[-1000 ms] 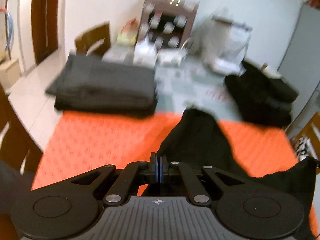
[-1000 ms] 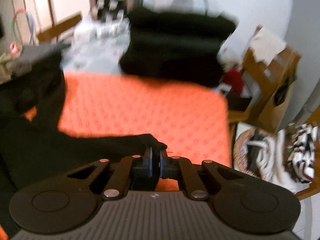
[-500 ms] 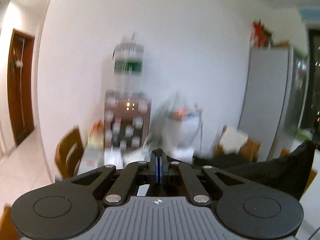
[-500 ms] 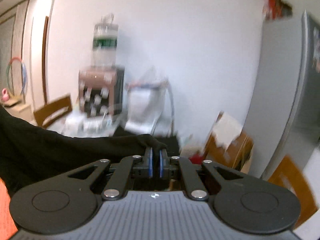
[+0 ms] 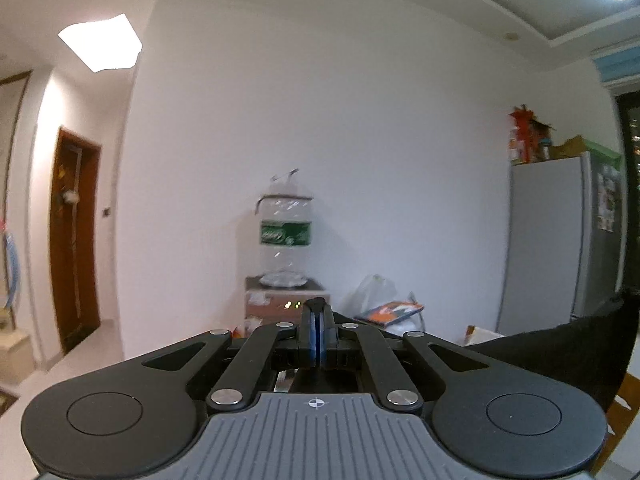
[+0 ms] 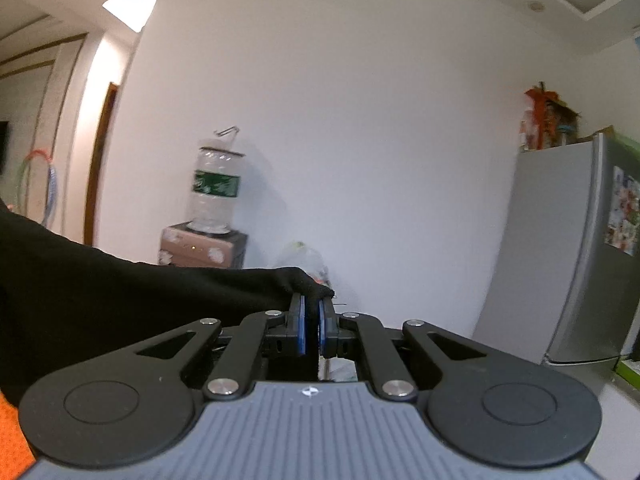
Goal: Fold clothes
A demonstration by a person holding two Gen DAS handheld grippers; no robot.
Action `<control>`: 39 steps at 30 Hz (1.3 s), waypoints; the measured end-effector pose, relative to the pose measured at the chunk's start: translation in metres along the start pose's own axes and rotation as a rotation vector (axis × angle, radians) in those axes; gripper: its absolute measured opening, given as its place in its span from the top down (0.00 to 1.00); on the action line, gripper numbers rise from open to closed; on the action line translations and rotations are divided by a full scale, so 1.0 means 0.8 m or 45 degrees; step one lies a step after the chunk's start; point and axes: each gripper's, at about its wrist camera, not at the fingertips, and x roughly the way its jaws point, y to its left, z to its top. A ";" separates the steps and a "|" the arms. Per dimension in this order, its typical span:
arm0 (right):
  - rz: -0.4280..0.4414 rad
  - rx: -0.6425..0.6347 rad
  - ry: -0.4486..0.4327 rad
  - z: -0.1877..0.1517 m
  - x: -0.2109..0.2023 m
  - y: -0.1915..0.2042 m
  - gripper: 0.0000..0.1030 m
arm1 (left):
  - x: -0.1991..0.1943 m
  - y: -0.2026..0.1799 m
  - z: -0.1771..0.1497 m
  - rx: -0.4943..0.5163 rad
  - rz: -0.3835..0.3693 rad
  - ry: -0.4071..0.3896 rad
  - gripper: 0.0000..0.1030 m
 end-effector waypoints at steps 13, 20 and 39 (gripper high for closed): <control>-0.073 0.033 -0.022 -0.024 -0.205 0.103 0.93 | -0.226 0.044 -0.034 -0.061 -0.076 -0.091 0.96; -0.194 0.066 -0.058 -0.028 -0.388 0.174 0.93 | -0.389 0.064 -0.012 -0.023 -0.225 -0.149 0.96; -0.264 0.054 -0.264 0.023 -0.705 0.223 0.93 | -0.624 0.033 0.078 0.021 -0.337 -0.436 0.96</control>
